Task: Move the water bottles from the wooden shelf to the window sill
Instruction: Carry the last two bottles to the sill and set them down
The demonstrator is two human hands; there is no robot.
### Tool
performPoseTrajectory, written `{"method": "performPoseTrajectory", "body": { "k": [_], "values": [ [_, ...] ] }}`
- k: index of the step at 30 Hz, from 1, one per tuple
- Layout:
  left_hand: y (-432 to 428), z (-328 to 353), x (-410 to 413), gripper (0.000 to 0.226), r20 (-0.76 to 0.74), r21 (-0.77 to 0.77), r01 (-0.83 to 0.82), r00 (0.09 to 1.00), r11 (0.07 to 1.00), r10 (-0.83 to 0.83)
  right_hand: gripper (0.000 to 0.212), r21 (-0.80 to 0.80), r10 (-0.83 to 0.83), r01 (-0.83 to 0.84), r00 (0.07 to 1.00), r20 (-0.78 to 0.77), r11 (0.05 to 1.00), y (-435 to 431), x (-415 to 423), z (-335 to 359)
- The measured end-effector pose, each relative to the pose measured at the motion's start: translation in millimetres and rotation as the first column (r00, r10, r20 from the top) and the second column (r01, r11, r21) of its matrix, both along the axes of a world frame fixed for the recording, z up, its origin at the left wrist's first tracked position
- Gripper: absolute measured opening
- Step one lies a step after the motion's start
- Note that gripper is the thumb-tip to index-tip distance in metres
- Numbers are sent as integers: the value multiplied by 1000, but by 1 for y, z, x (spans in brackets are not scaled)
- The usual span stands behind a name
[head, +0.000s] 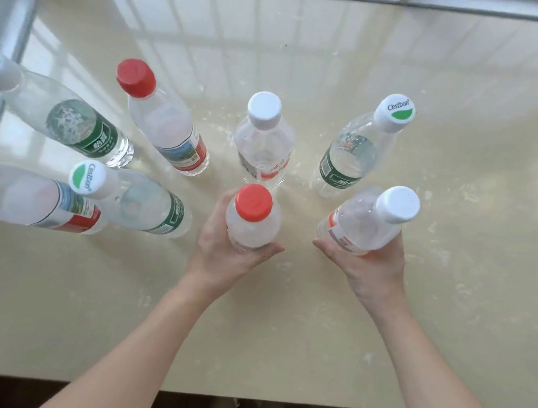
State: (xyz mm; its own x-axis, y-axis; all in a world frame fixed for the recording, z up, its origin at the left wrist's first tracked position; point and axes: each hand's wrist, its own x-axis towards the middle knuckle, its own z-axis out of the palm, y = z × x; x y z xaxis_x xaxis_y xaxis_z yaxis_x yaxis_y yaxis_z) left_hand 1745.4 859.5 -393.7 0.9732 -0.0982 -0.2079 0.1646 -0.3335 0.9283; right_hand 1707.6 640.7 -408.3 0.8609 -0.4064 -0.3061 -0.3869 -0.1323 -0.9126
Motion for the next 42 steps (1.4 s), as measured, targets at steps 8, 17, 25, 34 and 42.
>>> {"method": "performPoseTrajectory", "body": {
  "k": [8, 17, 25, 34, 42],
  "values": [
    [18, -27, 1, 62, -79, 135, 19, 997, 991, -9, 72, -155, 144, -155, 986, -79, 976, -14, 1, -5],
    [22, -42, 14, 64, -49, 242, 105, 994, 964, -97, 78, -198, 355, -383, 921, -160, 902, -32, 17, -12],
    [23, -44, 17, 63, -40, 303, 134, 991, 943, -128, 64, -330, 367, -429, 900, -234, 841, -35, 15, -18],
    [23, -43, 20, 59, -49, 310, 169, 986, 936, -162, 60, -318, 396, -445, 894, -210, 837, -37, 13, -14],
    [22, -45, 22, 61, -37, 285, 181, 983, 941, -178, 55, -335, 414, -462, 887, -206, 821, -38, 9, -15]
  ]
}}
